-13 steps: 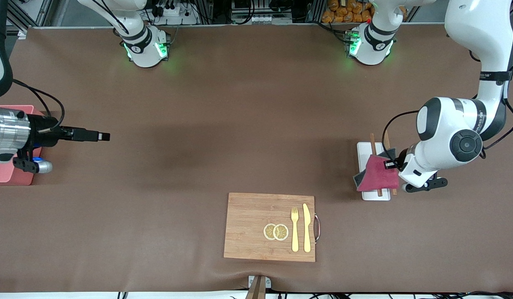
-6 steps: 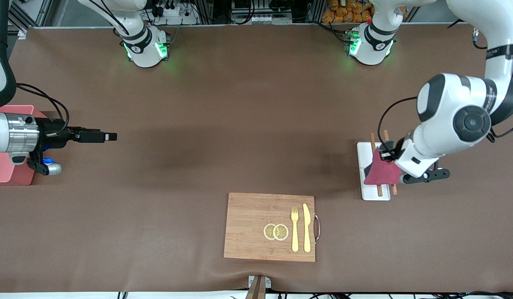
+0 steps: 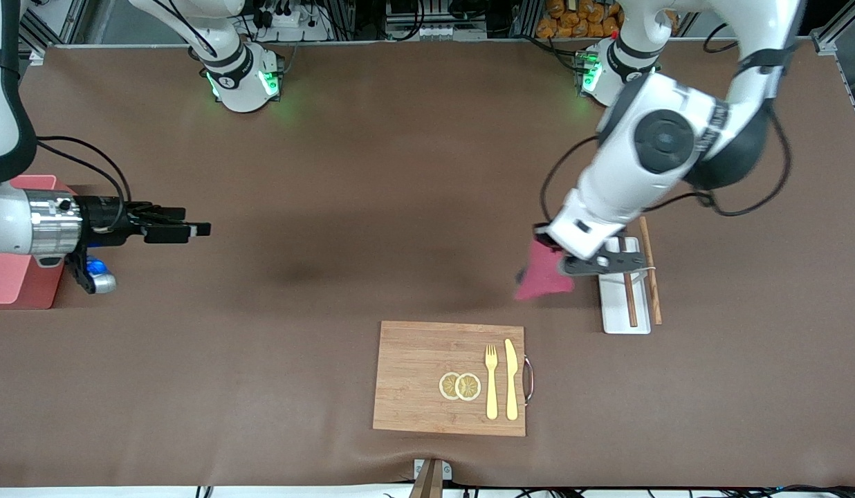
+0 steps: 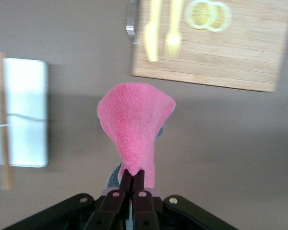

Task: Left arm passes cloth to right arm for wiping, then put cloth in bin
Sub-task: 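Lift the cloth with the left gripper while the right gripper reaches over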

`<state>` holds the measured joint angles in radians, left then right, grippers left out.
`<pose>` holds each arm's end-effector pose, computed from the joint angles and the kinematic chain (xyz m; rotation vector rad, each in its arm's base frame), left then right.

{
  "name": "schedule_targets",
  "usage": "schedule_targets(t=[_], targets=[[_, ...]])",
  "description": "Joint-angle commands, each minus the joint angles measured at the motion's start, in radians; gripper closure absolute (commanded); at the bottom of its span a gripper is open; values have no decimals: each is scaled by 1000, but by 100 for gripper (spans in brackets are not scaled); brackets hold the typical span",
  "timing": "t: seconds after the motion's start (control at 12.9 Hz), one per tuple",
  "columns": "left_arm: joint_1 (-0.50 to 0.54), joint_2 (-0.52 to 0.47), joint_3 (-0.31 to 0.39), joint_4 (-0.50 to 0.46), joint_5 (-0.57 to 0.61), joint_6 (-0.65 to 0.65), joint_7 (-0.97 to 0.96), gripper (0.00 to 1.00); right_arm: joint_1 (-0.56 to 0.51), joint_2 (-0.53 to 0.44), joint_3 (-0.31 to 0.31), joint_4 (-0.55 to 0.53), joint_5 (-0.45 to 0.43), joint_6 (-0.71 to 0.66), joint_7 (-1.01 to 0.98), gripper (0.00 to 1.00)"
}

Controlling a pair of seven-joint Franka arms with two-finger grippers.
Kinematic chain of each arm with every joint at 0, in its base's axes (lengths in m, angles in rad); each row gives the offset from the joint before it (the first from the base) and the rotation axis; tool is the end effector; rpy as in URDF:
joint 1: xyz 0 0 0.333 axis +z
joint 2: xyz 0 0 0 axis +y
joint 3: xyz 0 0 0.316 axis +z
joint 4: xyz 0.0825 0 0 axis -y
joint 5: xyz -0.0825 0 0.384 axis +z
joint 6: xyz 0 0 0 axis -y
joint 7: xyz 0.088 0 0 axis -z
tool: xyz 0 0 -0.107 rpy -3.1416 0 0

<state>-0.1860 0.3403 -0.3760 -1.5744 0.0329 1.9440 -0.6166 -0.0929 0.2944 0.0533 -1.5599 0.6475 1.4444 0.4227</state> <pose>0.5755 -0.3257 0.4606 3.0345 0.1006 -0.0103 0.6094 0.0431 0.4742 -2.3988 0.6319 0.6719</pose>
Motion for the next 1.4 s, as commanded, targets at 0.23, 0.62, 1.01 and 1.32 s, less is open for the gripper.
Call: schedule_targets(t=[0.23, 0.62, 1.01, 1.32], targets=[[-214, 149, 3, 212, 4, 135, -412, 100, 1, 153, -1, 9, 219, 34, 282, 0], [-375, 265, 5, 270, 4, 452, -841, 100, 73, 253, -1, 40, 293, 206, 307, 0], [-448, 315, 9, 280, 4, 754, -1211, 100, 154, 304, -1, 74, 291, 272, 448, 0], [-446, 330, 11, 280, 2, 852, -1243, 100, 173, 258, -3, -24, 288, 236, 541, 0]])
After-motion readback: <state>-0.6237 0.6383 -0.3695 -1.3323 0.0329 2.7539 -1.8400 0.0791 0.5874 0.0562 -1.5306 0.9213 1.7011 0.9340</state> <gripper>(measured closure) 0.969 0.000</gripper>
